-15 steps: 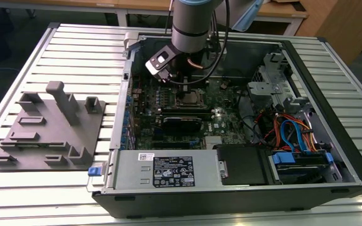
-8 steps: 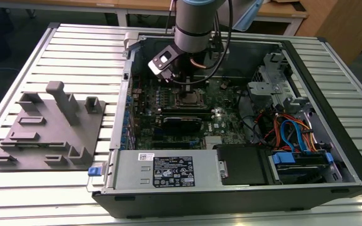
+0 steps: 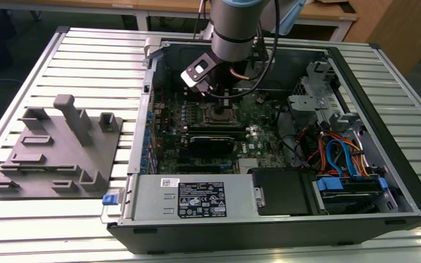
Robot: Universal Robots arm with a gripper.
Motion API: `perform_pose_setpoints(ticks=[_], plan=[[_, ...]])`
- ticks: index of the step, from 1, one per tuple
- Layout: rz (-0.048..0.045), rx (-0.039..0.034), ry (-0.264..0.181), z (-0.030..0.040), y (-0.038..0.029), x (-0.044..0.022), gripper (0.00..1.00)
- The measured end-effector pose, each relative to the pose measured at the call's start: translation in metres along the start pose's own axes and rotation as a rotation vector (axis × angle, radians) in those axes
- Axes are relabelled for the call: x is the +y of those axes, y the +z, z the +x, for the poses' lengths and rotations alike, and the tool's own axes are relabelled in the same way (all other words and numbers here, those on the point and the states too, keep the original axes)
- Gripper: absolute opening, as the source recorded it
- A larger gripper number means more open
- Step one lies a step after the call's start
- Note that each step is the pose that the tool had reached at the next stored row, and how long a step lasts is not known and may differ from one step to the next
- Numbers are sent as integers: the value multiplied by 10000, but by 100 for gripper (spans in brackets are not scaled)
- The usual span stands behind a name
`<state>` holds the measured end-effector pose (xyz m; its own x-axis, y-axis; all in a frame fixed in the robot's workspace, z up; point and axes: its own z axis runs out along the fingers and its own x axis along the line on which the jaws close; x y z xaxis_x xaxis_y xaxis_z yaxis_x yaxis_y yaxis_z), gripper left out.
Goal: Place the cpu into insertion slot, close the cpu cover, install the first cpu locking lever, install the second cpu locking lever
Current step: 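Close the cpu cover, then install the first cpu locking lever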
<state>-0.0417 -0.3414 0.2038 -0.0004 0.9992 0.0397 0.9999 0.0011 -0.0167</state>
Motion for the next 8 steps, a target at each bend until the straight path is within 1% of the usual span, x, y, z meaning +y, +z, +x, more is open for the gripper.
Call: perform_pose_setpoints(ticks=[2,8], plan=[[0,1,0,0,0,12,10],[0,0,0,0,0,18,10]])
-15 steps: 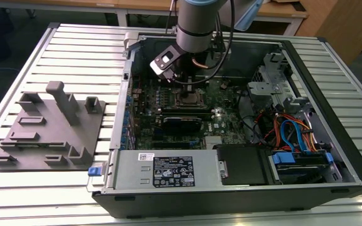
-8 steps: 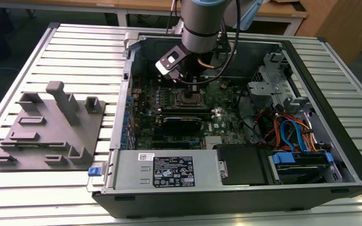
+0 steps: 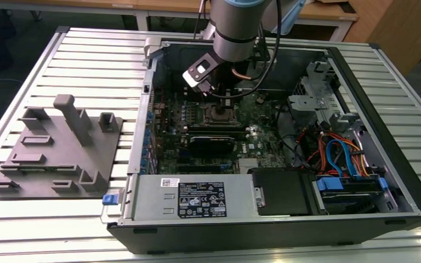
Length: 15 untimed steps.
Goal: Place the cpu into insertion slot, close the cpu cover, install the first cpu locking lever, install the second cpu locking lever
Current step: 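Install the first cpu locking lever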
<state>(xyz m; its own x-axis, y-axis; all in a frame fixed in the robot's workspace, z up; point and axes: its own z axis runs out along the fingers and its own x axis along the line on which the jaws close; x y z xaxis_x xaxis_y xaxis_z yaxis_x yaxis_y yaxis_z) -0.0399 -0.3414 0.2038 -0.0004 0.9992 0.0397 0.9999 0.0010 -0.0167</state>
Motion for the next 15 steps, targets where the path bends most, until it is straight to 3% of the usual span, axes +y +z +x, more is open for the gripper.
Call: perform_pose_setpoints(ticks=[6,15], plan=[[0,0,0,1,-14,0,10],[0,0,0,5,-115,-2,10]])
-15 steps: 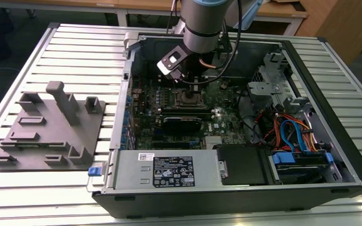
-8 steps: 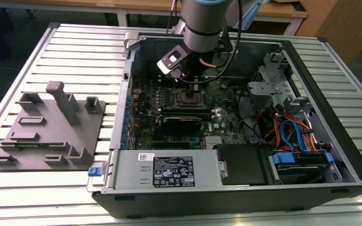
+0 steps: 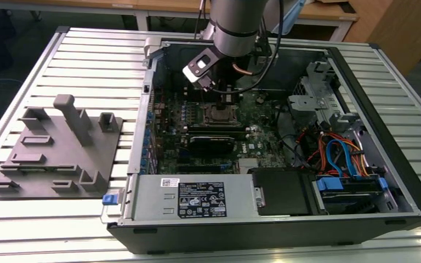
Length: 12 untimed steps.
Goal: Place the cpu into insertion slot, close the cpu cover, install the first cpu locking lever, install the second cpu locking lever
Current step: 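Install the first cpu locking lever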
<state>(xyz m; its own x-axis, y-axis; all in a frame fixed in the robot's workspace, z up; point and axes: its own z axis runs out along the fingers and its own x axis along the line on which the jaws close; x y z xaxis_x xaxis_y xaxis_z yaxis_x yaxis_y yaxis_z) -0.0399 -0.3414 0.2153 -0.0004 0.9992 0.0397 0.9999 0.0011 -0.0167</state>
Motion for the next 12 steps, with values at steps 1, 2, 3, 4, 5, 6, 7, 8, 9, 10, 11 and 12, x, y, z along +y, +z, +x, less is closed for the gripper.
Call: perform_pose_setpoints(ticks=[1,2,3,4,5,6,7,8,9,10,11,12], plan=[[-1,0,0,0,-12,0,10],[0,0,0,1,-24,0,10],[0,-1,0,1,-37,-1,10],[0,0,0,2,-48,-1,10],[0,0,0,2,-61,-1,10],[0,0,0,3,-74,-1,10],[0,0,0,4,-88,-1,10],[-1,0,0,4,-103,-2,10],[0,0,0,5,-119,-2,10],[0,0,-1,5,-136,-2,10],[0,0,-1,6,-153,-3,10],[0,0,0,7,-169,-3,10]])
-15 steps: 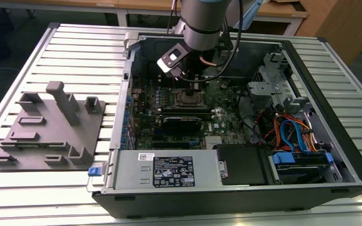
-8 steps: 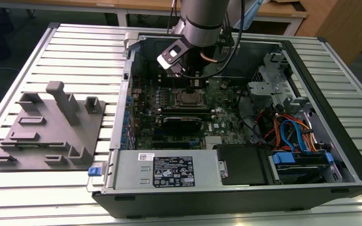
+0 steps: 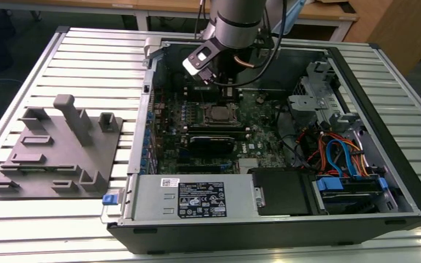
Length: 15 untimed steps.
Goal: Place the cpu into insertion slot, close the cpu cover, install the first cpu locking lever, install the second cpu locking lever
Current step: 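Install the first cpu locking lever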
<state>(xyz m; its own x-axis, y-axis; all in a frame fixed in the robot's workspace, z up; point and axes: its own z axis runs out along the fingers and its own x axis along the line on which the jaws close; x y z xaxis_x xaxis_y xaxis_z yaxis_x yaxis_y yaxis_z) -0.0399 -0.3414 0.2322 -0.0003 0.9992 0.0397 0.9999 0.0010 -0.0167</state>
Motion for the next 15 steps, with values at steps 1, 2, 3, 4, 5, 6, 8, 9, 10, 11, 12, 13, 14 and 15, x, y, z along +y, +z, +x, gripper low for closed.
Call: perform_pose_setpoints(ticks=[1,2,3,4,5,6,8,9,10,11,12,13,14,15], plan=[[0,0,0,1,-17,0,10],[0,-1,0,1,-33,-1,10],[1,-1,0,2,-49,-1,10],[1,-1,-1,2,-62,-1,10],[0,0,-1,3,-74,-1,10],[0,0,-1,3,-84,-1,10],[-1,1,0,4,-89,-1,10],[-1,2,0,4,-89,-1,10],[-1,2,0,4,-89,-1,10],[-1,2,-1,4,-89,-1,10],[0,0,-1,4,-90,-1,10],[0,0,-1,4,-90,-1,10],[0,0,-1,4,-90,-1,10],[0,0,-1,4,-90,-1,10]])
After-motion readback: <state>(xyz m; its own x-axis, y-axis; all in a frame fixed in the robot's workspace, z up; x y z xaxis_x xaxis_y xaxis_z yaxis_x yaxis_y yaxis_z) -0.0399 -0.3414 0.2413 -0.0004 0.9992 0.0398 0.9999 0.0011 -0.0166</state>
